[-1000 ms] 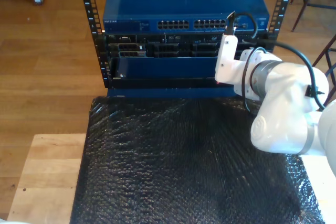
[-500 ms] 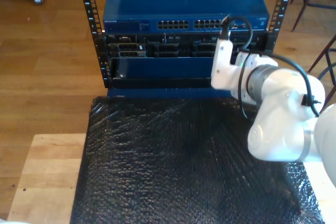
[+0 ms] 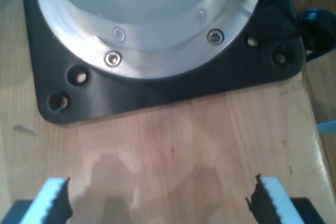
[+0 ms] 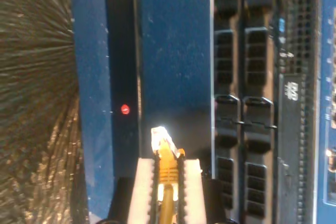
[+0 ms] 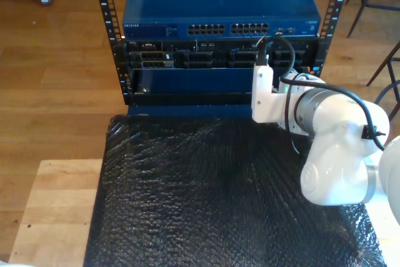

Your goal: Grab the cable and plug it in

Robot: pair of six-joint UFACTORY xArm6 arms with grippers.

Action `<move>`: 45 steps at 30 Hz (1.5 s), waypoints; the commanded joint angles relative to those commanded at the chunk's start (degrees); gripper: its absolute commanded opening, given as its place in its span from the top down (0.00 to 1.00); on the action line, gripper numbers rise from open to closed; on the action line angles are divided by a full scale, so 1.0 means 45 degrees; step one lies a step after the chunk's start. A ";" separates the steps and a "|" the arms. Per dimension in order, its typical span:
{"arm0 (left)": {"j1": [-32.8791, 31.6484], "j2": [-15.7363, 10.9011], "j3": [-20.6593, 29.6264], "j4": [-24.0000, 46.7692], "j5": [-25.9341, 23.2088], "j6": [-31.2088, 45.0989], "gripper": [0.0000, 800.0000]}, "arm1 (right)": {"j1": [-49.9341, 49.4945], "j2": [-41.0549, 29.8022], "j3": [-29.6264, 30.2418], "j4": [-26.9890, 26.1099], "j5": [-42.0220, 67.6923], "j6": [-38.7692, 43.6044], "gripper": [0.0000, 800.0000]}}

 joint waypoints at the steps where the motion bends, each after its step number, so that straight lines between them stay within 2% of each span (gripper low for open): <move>1: 0.0000 -0.0020 0.0000 0.0020 0.0000 0.0000 0.00 | 0.0020 -0.0078 0.0234 -0.0020 -0.0469 0.0020 1.00; 3: 0.0000 -0.0020 0.0000 0.0020 0.0000 -0.0020 0.00 | 0.0000 -0.0020 0.0215 -0.0020 -0.1309 0.0078 1.00; 13: 0.0000 0.0000 0.0000 0.0020 0.0000 0.0000 0.00 | 0.0059 0.0234 0.0117 -0.0313 -0.1348 0.0098 1.00; 16: 0.0000 -0.0020 0.0000 0.0020 0.0000 0.0000 0.00 | 0.0059 0.0625 -0.0352 -0.0352 -0.1582 0.0098 1.00; 24: 0.0000 0.0000 0.0000 0.0020 0.0000 0.0000 0.00 | 0.0039 0.1836 -0.1094 -0.0391 -0.3692 0.0156 1.00; 40: 0.0000 -0.0020 0.0000 0.0020 0.0000 0.0000 0.00 | -0.0039 0.2637 -0.1543 -0.0391 -0.7267 0.0137 1.00; 45: 0.0000 -0.0020 0.0000 0.0020 0.0000 0.0000 0.00 | -0.0020 0.3165 -0.2149 -0.0586 -0.7482 0.0156 1.00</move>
